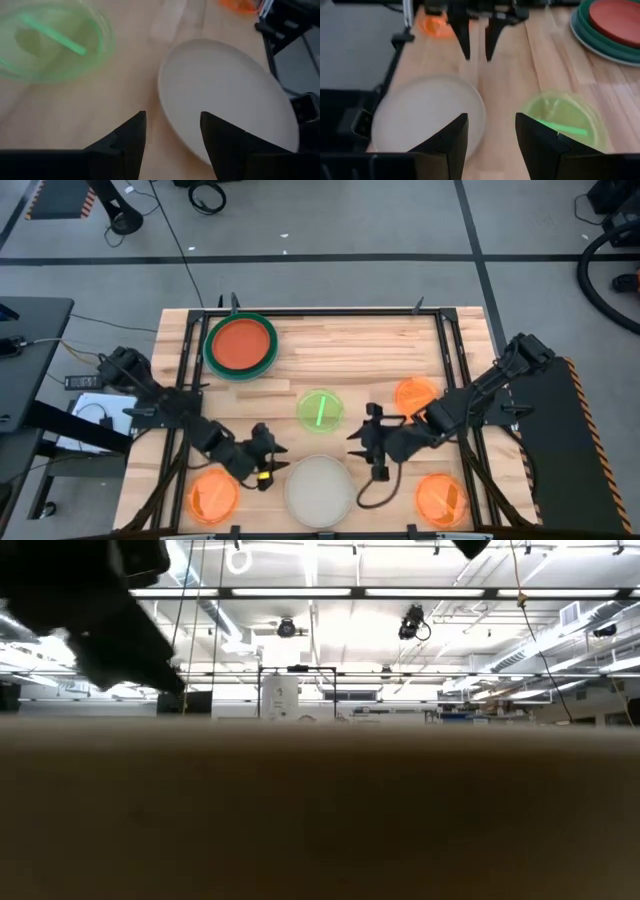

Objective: Stack plastic plates
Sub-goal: Stack the white plate on top of the orange plate

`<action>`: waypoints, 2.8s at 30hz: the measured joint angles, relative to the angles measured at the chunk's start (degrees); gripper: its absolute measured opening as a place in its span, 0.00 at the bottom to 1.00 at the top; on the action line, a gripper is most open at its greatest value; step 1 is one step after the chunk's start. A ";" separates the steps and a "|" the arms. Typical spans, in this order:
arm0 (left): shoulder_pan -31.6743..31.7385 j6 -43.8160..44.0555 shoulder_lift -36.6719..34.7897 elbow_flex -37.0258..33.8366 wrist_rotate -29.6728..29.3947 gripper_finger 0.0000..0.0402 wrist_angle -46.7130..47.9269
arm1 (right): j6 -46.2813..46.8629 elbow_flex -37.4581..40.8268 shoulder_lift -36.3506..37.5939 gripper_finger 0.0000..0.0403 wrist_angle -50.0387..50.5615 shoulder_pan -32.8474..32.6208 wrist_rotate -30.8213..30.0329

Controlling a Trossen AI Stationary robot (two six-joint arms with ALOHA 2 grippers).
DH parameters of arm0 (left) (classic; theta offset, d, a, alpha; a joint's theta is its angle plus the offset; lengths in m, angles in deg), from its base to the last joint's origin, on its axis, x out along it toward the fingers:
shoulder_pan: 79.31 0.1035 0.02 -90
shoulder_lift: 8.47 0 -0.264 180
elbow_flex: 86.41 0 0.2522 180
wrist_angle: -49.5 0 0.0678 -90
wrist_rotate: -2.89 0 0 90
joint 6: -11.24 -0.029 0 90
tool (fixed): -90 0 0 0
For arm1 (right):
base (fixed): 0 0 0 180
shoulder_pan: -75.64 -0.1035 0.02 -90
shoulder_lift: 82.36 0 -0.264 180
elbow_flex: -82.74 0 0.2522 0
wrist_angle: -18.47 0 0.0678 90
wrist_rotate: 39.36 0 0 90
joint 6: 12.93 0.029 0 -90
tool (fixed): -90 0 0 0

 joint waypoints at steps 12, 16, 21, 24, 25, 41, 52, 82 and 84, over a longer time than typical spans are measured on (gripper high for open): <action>-2.50 2.27 5.74 1.40 -2.06 0.48 -0.50 | 1.22 5.14 -0.02 0.43 -14.09 -3.97 -5.58; -0.96 2.04 5.74 1.40 -2.10 0.48 -0.56 | 1.16 6.52 -0.02 0.43 -15.92 -3.97 -7.43; 0.55 -1.26 6.60 1.40 -2.10 0.48 -1.33 | 0.96 8.89 -0.02 0.43 -19.19 -3.97 -8.82; 0.83 -2.68 8.16 1.47 -2.02 0.48 -4.79 | 0.96 9.71 -0.02 0.43 -20.47 -3.97 -8.85; 0.81 -3.81 8.82 1.48 -1.86 0.48 -5.61 | 0.96 9.87 -0.02 0.43 -20.64 -3.97 -8.86; 1.70 -1.35 10.96 1.40 -1.76 0.48 -7.70 | -1.20 10.51 -0.02 0.43 -21.64 -3.64 -8.80; 1.99 -1.34 15.03 1.40 -0.07 0.48 -16.54 | -2.07 10.51 -0.02 0.43 -21.57 -3.36 -8.77; 5.65 10.61 21.42 9.03 3.57 0.04 -8.05 | -1.86 10.51 -0.02 0.43 -21.19 -3.36 -8.74; 7.01 9.71 19.53 9.01 5.11 0.04 -5.16 | -1.86 10.51 -0.02 0.43 -21.09 -3.36 -8.74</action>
